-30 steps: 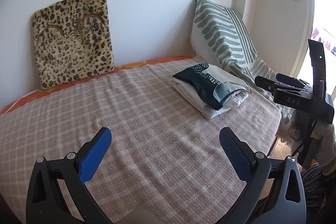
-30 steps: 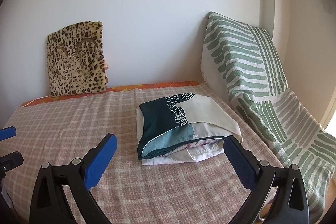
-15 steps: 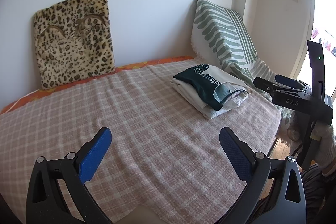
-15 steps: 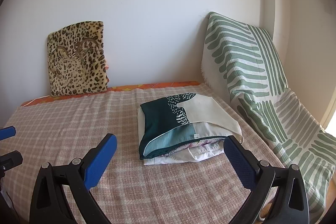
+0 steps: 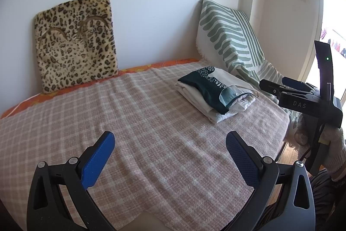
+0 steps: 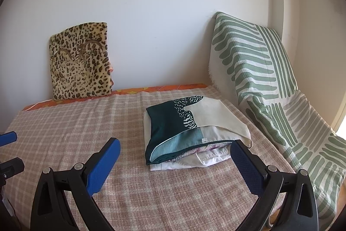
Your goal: Fold small clothes
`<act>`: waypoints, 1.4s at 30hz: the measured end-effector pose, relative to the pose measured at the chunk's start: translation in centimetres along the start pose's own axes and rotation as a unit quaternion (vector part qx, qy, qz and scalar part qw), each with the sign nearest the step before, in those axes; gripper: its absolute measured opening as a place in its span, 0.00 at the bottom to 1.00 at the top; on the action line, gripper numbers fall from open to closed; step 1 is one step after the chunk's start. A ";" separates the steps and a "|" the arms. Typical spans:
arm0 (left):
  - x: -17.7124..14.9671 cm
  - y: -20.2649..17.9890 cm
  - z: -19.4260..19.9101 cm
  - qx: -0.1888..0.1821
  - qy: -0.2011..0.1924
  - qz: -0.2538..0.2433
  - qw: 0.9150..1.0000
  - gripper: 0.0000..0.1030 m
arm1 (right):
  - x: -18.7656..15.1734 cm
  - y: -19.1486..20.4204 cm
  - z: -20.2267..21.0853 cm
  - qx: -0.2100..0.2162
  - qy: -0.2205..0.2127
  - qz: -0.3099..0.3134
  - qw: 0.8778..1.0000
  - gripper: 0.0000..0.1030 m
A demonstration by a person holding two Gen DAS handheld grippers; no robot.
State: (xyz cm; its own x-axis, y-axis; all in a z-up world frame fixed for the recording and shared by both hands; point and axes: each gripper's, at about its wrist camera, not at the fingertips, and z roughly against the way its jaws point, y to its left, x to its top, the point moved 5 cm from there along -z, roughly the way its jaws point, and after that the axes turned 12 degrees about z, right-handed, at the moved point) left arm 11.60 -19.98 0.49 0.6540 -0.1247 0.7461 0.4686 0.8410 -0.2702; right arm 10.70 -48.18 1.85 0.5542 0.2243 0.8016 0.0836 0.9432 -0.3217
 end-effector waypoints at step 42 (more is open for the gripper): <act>0.2 0.2 0.1 0.002 -0.002 -0.002 1.000 0.99 | -0.1 0.3 0.2 0.000 0.001 0.000 1.000 1.00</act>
